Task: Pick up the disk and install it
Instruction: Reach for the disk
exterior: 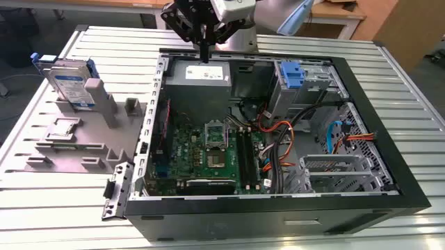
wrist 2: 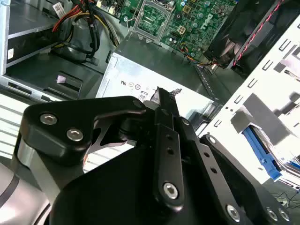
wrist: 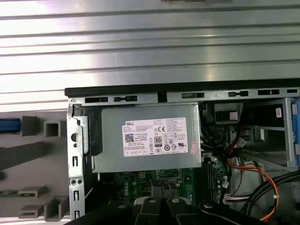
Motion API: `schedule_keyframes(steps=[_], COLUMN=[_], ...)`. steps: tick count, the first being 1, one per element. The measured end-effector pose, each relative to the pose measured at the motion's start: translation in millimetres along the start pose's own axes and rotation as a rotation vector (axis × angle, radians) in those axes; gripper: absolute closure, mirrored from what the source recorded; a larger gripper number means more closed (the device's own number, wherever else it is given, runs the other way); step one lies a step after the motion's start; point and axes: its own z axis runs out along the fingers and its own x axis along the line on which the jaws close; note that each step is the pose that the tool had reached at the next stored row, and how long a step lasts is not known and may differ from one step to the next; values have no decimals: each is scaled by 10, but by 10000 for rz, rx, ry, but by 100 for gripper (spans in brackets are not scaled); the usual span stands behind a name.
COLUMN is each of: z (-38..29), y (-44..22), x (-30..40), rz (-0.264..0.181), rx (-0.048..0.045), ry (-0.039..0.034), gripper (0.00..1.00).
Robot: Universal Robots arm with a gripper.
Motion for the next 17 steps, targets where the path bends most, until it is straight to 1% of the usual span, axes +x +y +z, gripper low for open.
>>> schedule_keyframes(steps=[7, 17], z=[0, -2], y=[0, -7], x=[2, 87], rz=[1, 0], rx=[-1, 0], ry=[0, 0], gripper=[90, 90])
